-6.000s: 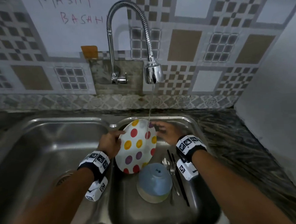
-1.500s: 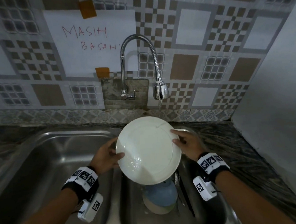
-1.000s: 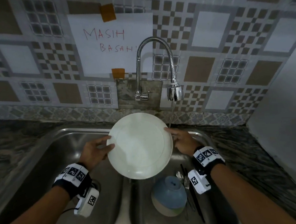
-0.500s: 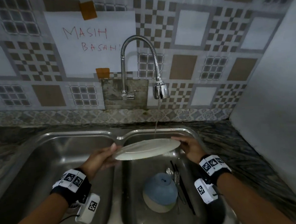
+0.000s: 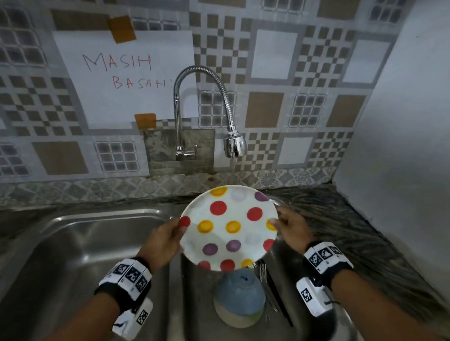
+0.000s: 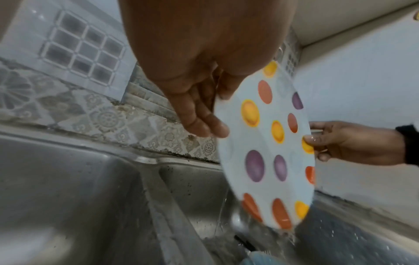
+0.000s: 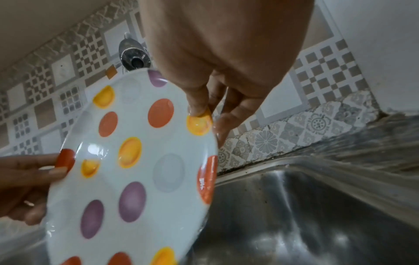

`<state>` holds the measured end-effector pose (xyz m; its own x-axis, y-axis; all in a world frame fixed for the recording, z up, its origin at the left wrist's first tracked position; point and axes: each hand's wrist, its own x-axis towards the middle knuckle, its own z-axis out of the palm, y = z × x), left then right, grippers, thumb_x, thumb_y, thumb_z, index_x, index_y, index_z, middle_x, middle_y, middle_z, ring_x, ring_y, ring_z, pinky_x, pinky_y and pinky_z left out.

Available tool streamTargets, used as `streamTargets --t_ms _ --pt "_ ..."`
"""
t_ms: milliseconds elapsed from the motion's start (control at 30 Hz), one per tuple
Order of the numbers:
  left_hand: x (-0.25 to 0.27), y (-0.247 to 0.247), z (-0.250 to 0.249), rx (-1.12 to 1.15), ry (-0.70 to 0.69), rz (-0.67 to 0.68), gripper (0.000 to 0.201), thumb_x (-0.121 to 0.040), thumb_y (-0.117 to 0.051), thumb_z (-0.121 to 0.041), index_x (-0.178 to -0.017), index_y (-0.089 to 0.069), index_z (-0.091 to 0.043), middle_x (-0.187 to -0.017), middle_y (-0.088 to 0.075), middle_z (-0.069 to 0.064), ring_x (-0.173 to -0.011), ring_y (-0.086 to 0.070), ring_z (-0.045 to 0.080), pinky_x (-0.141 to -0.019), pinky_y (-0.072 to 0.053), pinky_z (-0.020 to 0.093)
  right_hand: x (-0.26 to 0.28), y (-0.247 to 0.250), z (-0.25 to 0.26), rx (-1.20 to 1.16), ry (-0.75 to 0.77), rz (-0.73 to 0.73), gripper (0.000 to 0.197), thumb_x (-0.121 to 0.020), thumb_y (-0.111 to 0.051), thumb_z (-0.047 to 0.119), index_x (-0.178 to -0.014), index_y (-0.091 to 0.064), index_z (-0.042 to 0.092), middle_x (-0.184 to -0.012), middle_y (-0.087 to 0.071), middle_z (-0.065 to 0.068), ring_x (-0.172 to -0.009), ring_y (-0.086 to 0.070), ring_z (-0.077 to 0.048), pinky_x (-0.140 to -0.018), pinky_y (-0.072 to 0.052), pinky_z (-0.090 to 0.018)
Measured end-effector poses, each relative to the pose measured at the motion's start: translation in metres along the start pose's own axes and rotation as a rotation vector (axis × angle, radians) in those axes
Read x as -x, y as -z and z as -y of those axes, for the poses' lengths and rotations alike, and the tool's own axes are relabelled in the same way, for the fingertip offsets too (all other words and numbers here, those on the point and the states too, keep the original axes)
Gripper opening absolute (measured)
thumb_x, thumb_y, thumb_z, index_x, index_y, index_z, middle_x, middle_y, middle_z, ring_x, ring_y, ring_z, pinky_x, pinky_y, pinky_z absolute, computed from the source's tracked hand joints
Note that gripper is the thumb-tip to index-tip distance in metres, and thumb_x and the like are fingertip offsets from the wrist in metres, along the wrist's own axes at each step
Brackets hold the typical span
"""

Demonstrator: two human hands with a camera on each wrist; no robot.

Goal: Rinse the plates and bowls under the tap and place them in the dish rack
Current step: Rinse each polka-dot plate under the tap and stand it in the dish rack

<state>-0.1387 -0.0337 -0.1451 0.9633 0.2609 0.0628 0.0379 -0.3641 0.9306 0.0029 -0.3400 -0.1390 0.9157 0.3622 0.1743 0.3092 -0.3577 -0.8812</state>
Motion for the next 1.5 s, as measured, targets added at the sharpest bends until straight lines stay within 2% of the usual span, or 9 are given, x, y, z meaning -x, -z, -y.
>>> streamTargets --t_ms 133,267,400,567,700,867,1167,1400,1500 --pt "0.003 0.009 0.001 -0.014 -0.064 0.102 0.027 -0.089 -0.052 -0.047 -0.115 -0.052 -0.041 -0.097 -0.069 -0.001 -0.080 -0.070 0.023 -0.067 -0.059 0.044 0.016 0.011 0.005 0.055 0.063 0.010 0.045 -0.091 -0.060 0.014 -0.120 -0.051 0.047 -0.103 -0.070 0.006 -0.085 -0.065 -0.005 -0.068 -0.050 -0.023" --pt "0.004 0.004 -0.011 -0.077 -0.119 0.104 0.046 -0.095 -0.050 -0.028 -0.115 -0.036 -0.067 -0.103 -0.064 -0.005 -0.089 -0.066 0.029 -0.072 -0.059 0.050 0.043 0.022 0.021 0.071 0.128 -0.019 0.049 -0.090 -0.057 0.038 -0.137 -0.044 0.038 -0.127 -0.062 0.007 -0.114 -0.060 -0.013 -0.089 -0.053 -0.035" --pt "-0.002 -0.008 -0.022 -0.038 -0.200 0.212 0.042 -0.083 -0.050 -0.058 -0.124 -0.040 -0.056 -0.115 -0.064 0.003 -0.098 -0.066 0.034 -0.072 -0.055 0.060 0.075 0.043 0.029 0.113 0.111 -0.101 0.046 -0.090 -0.056 0.038 -0.135 -0.044 0.041 -0.123 -0.064 0.008 -0.109 -0.063 -0.014 -0.089 -0.054 -0.047" --pt "0.000 -0.043 -0.083 -0.328 -0.371 0.327 0.043 -0.093 -0.040 -0.054 -0.136 -0.031 -0.053 -0.123 -0.063 -0.007 -0.108 -0.063 0.021 -0.091 -0.051 0.044 0.136 0.091 0.051 0.192 0.097 -0.216 0.043 -0.094 -0.055 0.029 -0.126 -0.044 0.055 -0.119 -0.061 0.027 -0.109 -0.061 -0.001 -0.089 -0.054 -0.030" --pt "0.016 -0.105 -0.131 -0.250 -0.562 0.363 0.039 -0.097 -0.048 -0.027 -0.132 -0.039 -0.043 -0.120 -0.061 -0.020 -0.106 -0.061 0.006 -0.086 -0.044 0.021 0.204 0.145 0.053 0.305 0.037 -0.370 0.043 -0.093 -0.056 0.026 -0.125 -0.042 0.052 -0.112 -0.060 0.034 -0.101 -0.060 0.008 -0.089 -0.053 -0.030" --pt "0.034 -0.201 -0.164 -0.068 -0.686 0.585 0.043 -0.092 -0.056 -0.020 -0.131 -0.045 -0.031 -0.114 -0.066 -0.006 -0.103 -0.065 0.013 -0.089 -0.053 0.046 0.304 0.213 0.055 0.497 -0.105 -0.573 0.038 -0.092 -0.056 0.037 -0.125 -0.043 0.050 -0.098 -0.065 0.011 -0.077 -0.065 -0.012 -0.076 -0.056 -0.038" --pt "0.137 -0.367 -0.218 -0.049 -0.835 0.800 0.051 -0.087 -0.056 0.000 -0.107 -0.045 -0.045 -0.102 -0.067 -0.003 -0.094 -0.065 0.011 -0.084 -0.051 0.025 0.494 0.269 0.047 0.614 -0.372 -0.708 0.032 -0.094 -0.048 0.043 -0.122 -0.036 0.055 -0.107 -0.063 0.011 -0.087 -0.066 -0.012 -0.078 -0.057 -0.040" --pt "0.204 -0.453 -0.216 -0.137 -0.898 0.876 0.021 -0.085 -0.055 -0.003 -0.098 -0.056 -0.019 -0.084 -0.059 -0.012 -0.077 -0.057 0.012 -0.071 -0.044 0.013 0.588 0.264 0.023 0.597 -0.520 -0.744 0.035 -0.095 -0.049 0.037 -0.118 -0.034 0.059 -0.102 -0.051 0.036 -0.073 -0.056 0.016 -0.072 -0.048 -0.020" --pt "0.221 -0.481 -0.205 -0.152 -0.830 0.978 0.016 -0.086 -0.054 -0.008 -0.094 -0.054 -0.022 -0.082 -0.063 -0.005 -0.075 -0.060 0.015 -0.070 -0.050 0.029 0.609 0.256 0.005 0.563 -0.590 -0.751 0.034 -0.096 -0.049 0.034 -0.124 -0.037 0.050 -0.105 -0.053 0.030 -0.083 -0.057 0.005 -0.082 -0.049 -0.027"
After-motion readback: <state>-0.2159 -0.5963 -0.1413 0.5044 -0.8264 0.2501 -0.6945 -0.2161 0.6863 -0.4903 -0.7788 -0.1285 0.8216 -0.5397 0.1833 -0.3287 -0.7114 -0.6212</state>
